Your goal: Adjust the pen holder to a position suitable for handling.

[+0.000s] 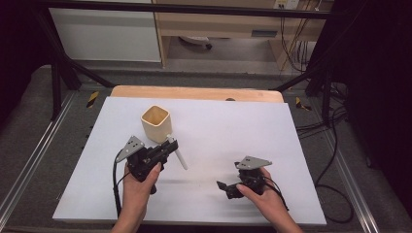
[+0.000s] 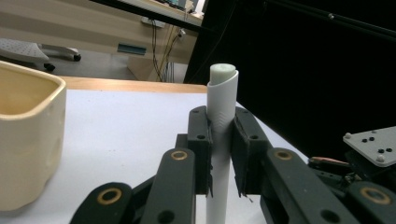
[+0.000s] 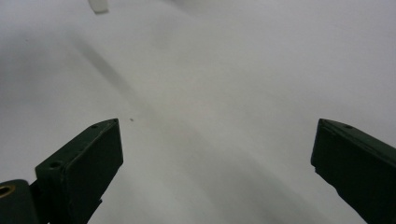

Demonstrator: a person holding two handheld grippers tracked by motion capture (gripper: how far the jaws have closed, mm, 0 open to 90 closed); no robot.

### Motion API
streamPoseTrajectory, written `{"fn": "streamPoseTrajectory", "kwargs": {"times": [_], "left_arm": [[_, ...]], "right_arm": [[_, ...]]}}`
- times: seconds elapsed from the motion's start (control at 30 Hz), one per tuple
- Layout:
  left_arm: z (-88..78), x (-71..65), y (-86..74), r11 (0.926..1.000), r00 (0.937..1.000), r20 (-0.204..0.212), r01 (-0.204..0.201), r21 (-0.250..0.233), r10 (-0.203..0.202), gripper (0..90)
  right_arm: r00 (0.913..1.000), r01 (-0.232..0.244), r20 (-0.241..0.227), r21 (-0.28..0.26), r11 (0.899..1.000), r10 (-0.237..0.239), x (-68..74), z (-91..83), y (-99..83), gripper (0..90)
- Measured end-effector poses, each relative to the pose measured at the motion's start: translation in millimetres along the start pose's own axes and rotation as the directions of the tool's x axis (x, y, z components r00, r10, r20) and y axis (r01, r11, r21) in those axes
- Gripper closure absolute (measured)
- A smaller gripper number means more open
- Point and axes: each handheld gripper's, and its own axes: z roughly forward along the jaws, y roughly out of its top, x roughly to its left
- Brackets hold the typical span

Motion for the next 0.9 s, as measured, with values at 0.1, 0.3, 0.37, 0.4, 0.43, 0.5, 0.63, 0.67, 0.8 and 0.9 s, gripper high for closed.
{"fn": "streamPoseTrajectory", "kwargs": {"times": [0.1, 0.3, 0.37, 0.4, 0.43, 0.5, 0.63, 0.67, 0.8, 0.9], "left_arm": [[-0.6, 1.7, 4.8, 1.0000, 1.0000, -0.003, -0.003, 0.003, 0.003, 79.2], [2.4, 3.0, 17.7, 0.9998, 0.9998, -0.002, -0.021, 0.006, 0.021, 79.2], [4.7, 3.8, 20.7, 0.9995, 0.9996, -0.002, -0.027, 0.014, 0.027, 79.2], [6.0, 4.1, 21.9, 0.9995, 0.9996, 0.001, -0.027, 0.016, 0.027, 79.2], [7.2, 4.1, 23.1, 0.9996, 0.9998, 0.002, -0.022, 0.017, 0.022, 79.2], [8.7, 4.7, 26.1, 0.9992, 0.9995, 0.003, -0.032, 0.022, 0.032, 79.2], [12.0, 7.3, 31.6, 0.9991, 0.9995, 0.005, -0.033, 0.025, 0.033, 79.2], [12.7, 8.3, 33.0, 0.9992, 0.9995, 0.005, -0.031, 0.026, 0.031, 79.2], [14.8, 12.7, 39.3, 0.9994, 0.9997, 0.002, -0.025, 0.022, 0.025, 79.2], [15.2, 16.4, 46.2, 0.9994, 0.9997, 0.000, -0.025, 0.023, 0.025, 79.2]], "right_arm": [[0.9993, -0.020, 0.030, -0.009, 1.000, 0.020, -10.0, -11.1, -9.2, 2.8], [0.9933, -0.090, 0.069, -0.055, 0.994, 0.093, -25.6, -22.9, -19.8, 2.6], [0.9911, -0.102, 0.077, -0.074, 0.992, 0.108, -28.4, -25.7, -19.9, 2.4], [0.9905, -0.102, 0.084, -0.079, 0.992, 0.109, -30.1, -26.7, -20.2, 2.4], [0.9899, -0.104, 0.089, -0.077, 0.992, 0.110, -31.8, -27.4, -20.7, 2.4], [0.9881, -0.116, 0.093, -0.080, 0.990, 0.123, -34.1, -28.1, -22.2, 2.4], [0.9864, -0.126, 0.096, -0.076, 0.989, 0.133, -37.1, -27.6, -24.6, 2.4], [0.9862, -0.128, 0.096, -0.076, 0.989, 0.135, -37.2, -27.4, -24.7, 2.4], [0.9857, -0.131, 0.097, -0.076, 0.988, 0.138, -37.0, -26.9, -25.1, 2.4], [0.9866, -0.125, 0.096, -0.075, 0.989, 0.132, -36.9, -26.1, -25.3, 2.4]]}}
